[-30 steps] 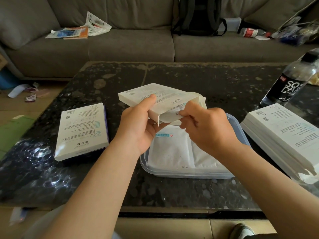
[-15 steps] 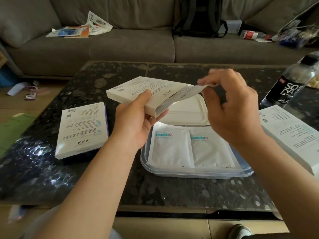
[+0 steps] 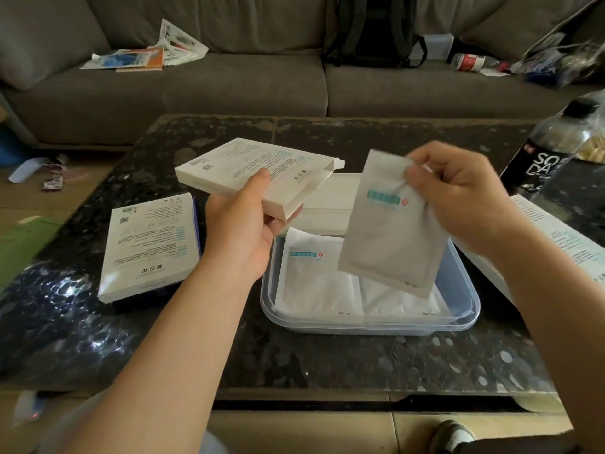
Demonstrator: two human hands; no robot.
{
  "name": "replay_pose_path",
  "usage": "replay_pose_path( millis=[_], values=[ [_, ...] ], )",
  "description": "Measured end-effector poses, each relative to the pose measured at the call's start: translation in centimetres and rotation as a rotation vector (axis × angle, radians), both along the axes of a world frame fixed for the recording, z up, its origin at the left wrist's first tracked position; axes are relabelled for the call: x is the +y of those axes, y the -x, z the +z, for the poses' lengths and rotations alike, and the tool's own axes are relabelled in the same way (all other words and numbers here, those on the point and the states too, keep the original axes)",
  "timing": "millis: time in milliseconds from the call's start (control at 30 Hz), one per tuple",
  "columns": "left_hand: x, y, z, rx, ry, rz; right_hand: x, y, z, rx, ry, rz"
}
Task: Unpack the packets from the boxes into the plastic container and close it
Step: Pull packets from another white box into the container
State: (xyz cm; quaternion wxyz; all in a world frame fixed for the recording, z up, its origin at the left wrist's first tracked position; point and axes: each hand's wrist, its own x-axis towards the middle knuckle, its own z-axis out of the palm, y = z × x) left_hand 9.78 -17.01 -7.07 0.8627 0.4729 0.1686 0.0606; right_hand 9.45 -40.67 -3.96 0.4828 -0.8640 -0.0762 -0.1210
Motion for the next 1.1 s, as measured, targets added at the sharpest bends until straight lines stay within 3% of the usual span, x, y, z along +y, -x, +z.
replay_pose_path(
  millis=[133,200,300,367,433,500,733,1100],
  values=[
    [0.0,0.0,-0.1,0.005,-0.002,-0.001,-0.8,-0.4,-1.2,0.248,0.126,0.125],
    [0.0,0.0,-0.1,0.004,-0.006,-0.008,-0.6,-0.6,-1.7,0.279,0.301,0.125],
    [-0.1,0.1,-0.2,0.002,-0.014,-0.017,-0.3,-1.1,-2.3,0.288,0.628,0.057],
    [-0.1,0.1,-0.3,0.005,-0.025,-0.017,0.1,-1.1,-2.6,0.201,0.895,0.002],
    [-0.1,0.1,-0.2,0.009,-0.036,-0.019,1.0,-0.7,-2.5,0.088,1.025,-0.017],
    [-0.1,0.1,-0.2,0.013,-0.039,-0.017,1.9,0.0,-2.2,0.089,0.991,0.020],
    [-0.4,0.2,-0.2,0.021,-0.034,-0.037,2.7,1.8,-3.8,0.544,0.905,0.273],
    [-0.6,0.3,-0.2,0.030,-0.066,-0.032,1.5,1.9,-5.6,0.552,1.099,0.383]
  ],
)
